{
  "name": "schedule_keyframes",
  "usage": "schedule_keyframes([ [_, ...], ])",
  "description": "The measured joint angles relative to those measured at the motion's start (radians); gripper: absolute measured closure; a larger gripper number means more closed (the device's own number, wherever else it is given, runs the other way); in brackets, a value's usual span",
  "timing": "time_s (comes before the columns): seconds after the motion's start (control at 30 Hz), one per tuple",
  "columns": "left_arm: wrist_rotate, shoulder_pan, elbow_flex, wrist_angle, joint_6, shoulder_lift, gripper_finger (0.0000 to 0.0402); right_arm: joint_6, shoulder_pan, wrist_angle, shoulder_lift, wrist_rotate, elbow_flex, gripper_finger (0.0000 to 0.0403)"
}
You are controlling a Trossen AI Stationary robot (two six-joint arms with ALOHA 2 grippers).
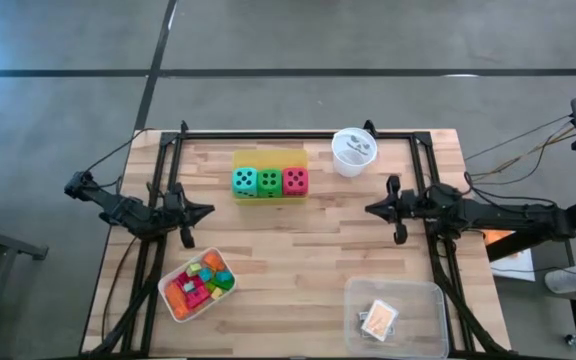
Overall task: Pick & Place Toys
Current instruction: Return to Home Position
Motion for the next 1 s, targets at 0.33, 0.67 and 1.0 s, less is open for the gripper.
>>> schedule_keyframes([
  [0.33,0.259,0.0,-0.066,0.267,0.138,0.0,0.0387,0.033,0.001,-0.013,0.001,-0.126,-0.006,0.0388],
  [0.67,0.338,0.0,-0.088,0.325,0.225,0.02,0.0387,0.078,0.001,-0.012,0.006,-0.09,-0.01,0.0388],
  [1.0,0.294,0.0,-0.086,0.323,0.228,0.02,0.0387,0.078,0.001,-0.016,0.006,-0.061,-0.01,0.0388],
])
